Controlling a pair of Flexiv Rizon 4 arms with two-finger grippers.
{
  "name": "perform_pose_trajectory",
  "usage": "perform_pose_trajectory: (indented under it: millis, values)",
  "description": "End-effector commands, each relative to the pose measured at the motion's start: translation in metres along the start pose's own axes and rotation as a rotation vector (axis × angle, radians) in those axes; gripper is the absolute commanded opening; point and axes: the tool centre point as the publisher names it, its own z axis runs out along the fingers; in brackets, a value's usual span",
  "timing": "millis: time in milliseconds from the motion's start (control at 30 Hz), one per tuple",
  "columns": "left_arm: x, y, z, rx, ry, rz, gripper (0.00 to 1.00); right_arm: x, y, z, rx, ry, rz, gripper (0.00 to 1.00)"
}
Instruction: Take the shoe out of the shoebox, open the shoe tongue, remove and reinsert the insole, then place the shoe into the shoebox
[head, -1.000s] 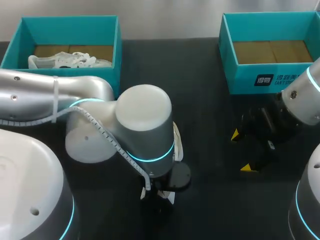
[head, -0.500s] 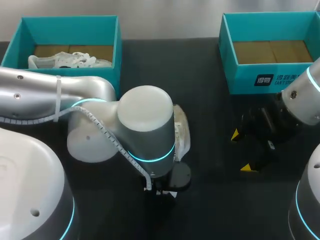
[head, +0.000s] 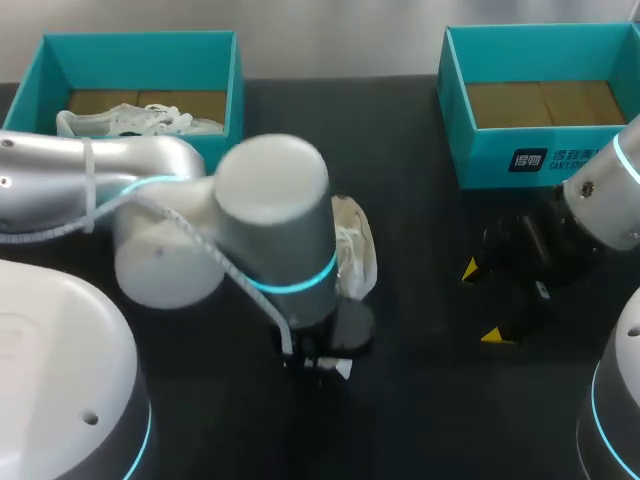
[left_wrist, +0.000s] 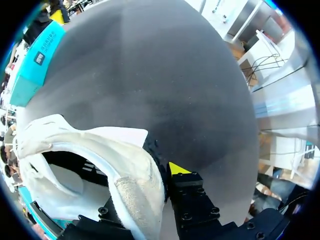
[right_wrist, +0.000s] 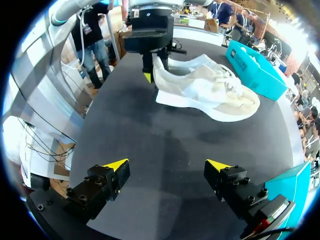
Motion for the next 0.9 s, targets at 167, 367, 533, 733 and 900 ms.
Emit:
perform_pose_trajectory:
  millis: [167,367,533,733,900]
  values:
    - [-0.035,0.03,-0.104,0.006,0.01,-0.006,0.0,0.001,0.0,0.001,0.002,-0.002,-0.001,1.0]
    - [-0.063,0.047,-0.134,-0.021,0.0,-0.046,0.0,0.001,0.0,0.001,0.002,-0.002,-0.001,1.0]
    - [-0.085,0.058,-0.153,-0.009,0.018,-0.069,0.0,0.001,0.0,0.001,0.002,-0.002,-0.001,1.0]
    - [-0.113,0.059,-0.181,-0.039,0.039,-0.085,0.0,0.001,0.0,0.001,0.002,-0.002,-0.001,1.0]
    - [-0.116,0.056,-0.192,-0.034,0.019,-0.088,0.0,0.001,0.0,0.001,0.002,-0.002,-0.001,1.0]
